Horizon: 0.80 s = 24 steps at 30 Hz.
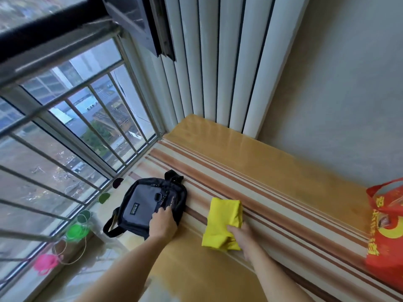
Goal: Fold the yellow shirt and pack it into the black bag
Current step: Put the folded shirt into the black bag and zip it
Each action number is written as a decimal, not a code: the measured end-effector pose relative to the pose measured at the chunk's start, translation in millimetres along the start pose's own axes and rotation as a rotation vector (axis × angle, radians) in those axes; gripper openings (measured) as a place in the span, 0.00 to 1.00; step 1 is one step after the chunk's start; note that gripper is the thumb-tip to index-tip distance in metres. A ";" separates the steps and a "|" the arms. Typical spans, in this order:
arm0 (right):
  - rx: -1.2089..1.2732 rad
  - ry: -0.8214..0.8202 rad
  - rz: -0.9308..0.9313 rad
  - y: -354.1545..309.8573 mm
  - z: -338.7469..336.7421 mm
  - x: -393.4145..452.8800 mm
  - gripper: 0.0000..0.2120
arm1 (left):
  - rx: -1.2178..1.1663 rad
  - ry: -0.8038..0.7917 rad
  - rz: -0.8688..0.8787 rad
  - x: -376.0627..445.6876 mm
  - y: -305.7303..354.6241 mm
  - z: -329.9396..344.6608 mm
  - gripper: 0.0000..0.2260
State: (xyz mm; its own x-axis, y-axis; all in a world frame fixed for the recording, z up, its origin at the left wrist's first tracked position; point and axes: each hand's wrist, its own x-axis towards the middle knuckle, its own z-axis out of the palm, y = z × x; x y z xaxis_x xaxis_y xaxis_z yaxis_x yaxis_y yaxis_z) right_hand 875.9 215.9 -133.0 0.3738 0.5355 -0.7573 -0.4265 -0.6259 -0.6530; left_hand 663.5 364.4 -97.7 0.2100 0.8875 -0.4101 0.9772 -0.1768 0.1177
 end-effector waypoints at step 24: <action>-0.509 0.065 -0.003 -39.9 139.0 31.6 0.22 | -1.098 -0.192 -0.243 29.8 -88.0 -46.6 0.06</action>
State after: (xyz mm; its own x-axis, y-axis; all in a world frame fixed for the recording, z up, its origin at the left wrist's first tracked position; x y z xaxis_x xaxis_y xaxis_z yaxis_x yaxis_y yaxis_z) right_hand 790.3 336.7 -131.6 0.4320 0.5114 -0.7429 0.0240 -0.8299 -0.5573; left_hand 582.3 426.2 -78.1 0.1123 0.7511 -0.6506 0.4567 0.5424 0.7051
